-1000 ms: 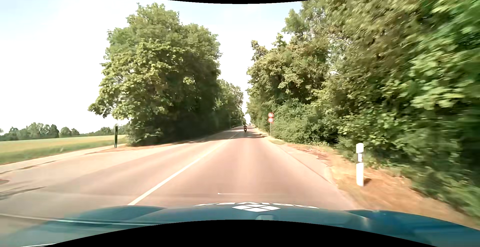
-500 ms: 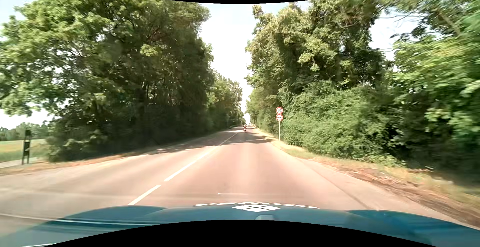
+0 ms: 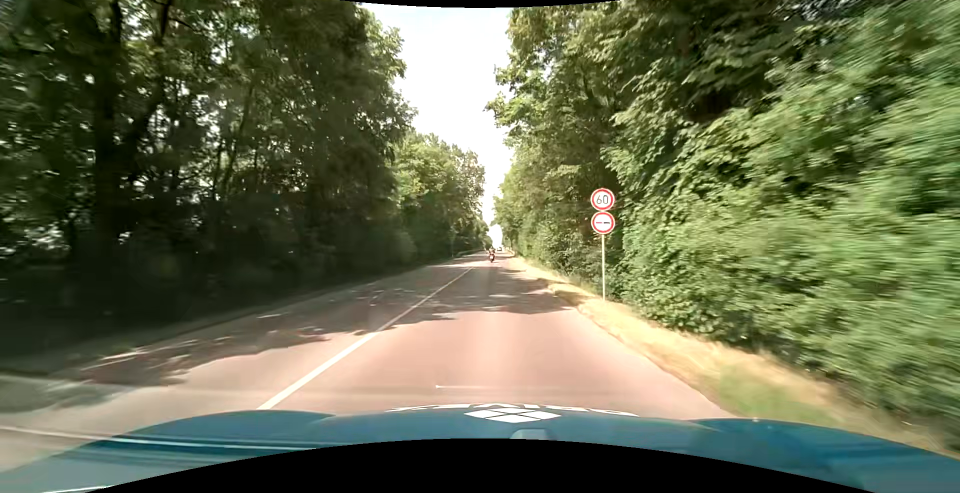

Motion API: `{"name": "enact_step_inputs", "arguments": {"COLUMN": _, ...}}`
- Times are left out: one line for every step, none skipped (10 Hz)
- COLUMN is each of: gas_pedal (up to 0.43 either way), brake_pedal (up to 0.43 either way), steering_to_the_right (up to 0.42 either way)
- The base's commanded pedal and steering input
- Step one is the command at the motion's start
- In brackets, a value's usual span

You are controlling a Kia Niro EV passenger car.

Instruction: Follow the waypoints while adhering to traffic rules and regulations

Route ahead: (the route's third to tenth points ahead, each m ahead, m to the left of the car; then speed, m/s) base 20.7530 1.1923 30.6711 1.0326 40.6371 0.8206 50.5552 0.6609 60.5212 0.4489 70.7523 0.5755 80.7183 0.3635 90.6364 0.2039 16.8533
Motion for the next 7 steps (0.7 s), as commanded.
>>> {"name": "enact_step_inputs", "arguments": {"gas_pedal": 0.087, "brake_pedal": 0.0, "steering_to_the_right": -0.002}}
{"name": "enact_step_inputs", "arguments": {"gas_pedal": 0.079, "brake_pedal": 0.0, "steering_to_the_right": -0.002}}
{"name": "enact_step_inputs", "arguments": {"gas_pedal": 0.067, "brake_pedal": 0.0, "steering_to_the_right": -0.001}}
{"name": "enact_step_inputs", "arguments": {"gas_pedal": 0.02, "brake_pedal": 0.0, "steering_to_the_right": -0.001}}
{"name": "enact_step_inputs", "arguments": {"gas_pedal": 0.0, "brake_pedal": 0.0, "steering_to_the_right": 0.0}}
{"name": "enact_step_inputs", "arguments": {"gas_pedal": 0.0, "brake_pedal": 0.0, "steering_to_the_right": 0.0}}
{"name": "enact_step_inputs", "arguments": {"gas_pedal": 0.0, "brake_pedal": 0.0, "steering_to_the_right": 0.0}}
